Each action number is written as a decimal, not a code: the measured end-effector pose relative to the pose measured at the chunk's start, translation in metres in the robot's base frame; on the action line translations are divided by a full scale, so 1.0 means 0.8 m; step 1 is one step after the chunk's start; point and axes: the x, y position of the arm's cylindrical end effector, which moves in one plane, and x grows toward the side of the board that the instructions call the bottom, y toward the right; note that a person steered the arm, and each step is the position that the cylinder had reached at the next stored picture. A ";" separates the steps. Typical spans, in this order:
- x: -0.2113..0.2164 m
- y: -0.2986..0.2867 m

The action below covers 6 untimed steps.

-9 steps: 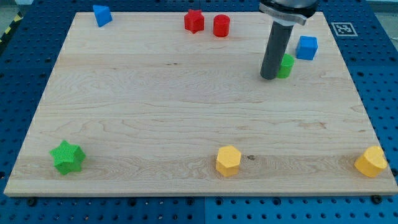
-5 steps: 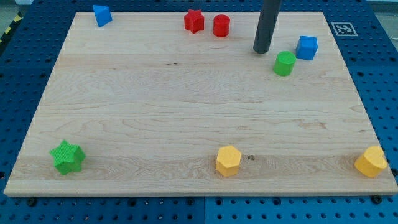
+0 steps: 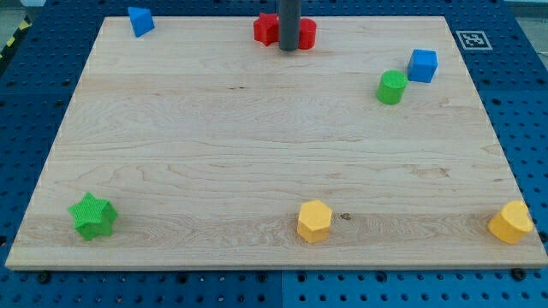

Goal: Move the red circle towards the top right corner

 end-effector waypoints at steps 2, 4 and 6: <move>-0.018 -0.041; -0.035 -0.004; -0.001 0.024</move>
